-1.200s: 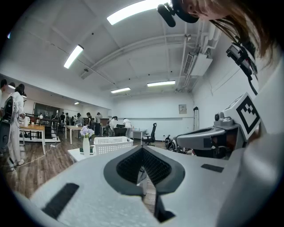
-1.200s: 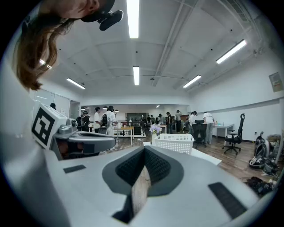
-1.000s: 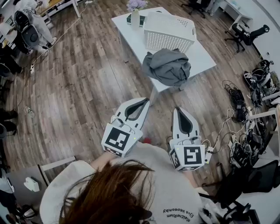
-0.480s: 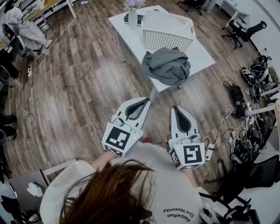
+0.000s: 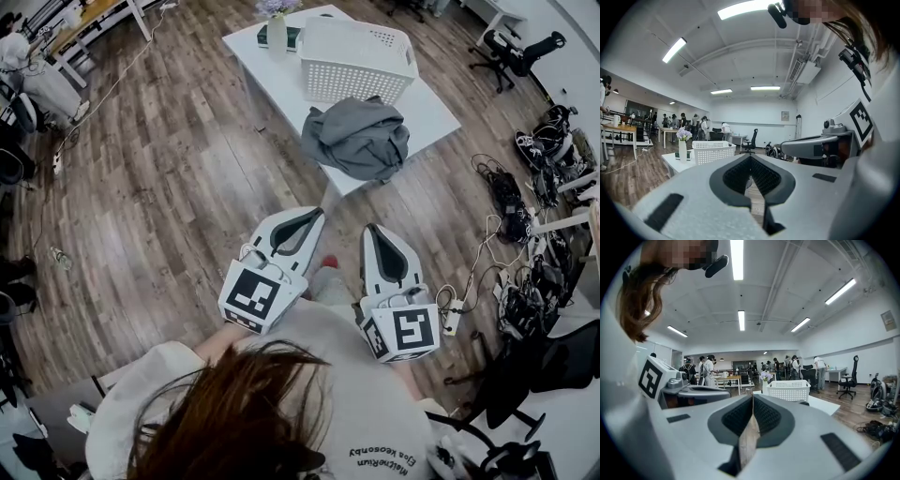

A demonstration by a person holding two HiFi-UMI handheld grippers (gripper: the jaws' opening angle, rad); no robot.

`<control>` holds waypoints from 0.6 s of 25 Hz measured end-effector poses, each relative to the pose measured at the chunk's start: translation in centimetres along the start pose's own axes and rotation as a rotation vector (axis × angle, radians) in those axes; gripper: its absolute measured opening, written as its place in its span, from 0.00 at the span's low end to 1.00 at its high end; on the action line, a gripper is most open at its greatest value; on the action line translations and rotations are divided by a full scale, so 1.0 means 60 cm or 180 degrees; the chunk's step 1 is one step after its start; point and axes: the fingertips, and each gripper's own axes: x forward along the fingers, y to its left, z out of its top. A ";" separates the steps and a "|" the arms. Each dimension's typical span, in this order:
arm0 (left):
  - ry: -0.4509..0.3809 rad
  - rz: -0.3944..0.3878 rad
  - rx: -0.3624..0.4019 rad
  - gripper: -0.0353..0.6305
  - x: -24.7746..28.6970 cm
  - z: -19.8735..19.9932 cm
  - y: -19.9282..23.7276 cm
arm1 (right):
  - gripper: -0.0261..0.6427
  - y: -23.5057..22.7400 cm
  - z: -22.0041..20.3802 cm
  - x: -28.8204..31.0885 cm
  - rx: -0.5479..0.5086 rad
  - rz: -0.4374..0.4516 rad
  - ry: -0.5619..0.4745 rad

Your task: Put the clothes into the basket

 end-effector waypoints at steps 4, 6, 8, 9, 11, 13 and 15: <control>-0.0005 0.0006 0.0015 0.05 0.019 0.001 0.016 | 0.06 -0.015 0.005 0.020 0.0001 -0.0024 -0.0047; -0.0009 0.0017 0.0013 0.05 0.031 0.001 0.026 | 0.06 -0.025 0.006 0.033 0.0000 -0.0023 -0.0063; -0.0003 0.0027 -0.0006 0.05 0.048 0.000 0.037 | 0.06 -0.038 0.008 0.050 -0.0006 -0.0017 -0.0063; 0.0000 0.0029 -0.0014 0.05 0.058 0.000 0.043 | 0.06 -0.046 0.008 0.059 -0.0010 -0.0016 -0.0059; 0.0003 0.0036 -0.0010 0.05 0.082 0.000 0.056 | 0.06 -0.064 0.010 0.079 -0.0017 -0.0010 -0.0055; -0.0001 0.0052 -0.0007 0.05 0.111 0.002 0.074 | 0.06 -0.085 0.011 0.104 -0.0025 0.0012 -0.0051; -0.0002 0.0085 -0.0059 0.05 0.143 0.005 0.092 | 0.06 -0.110 0.010 0.130 -0.0014 0.0027 -0.0025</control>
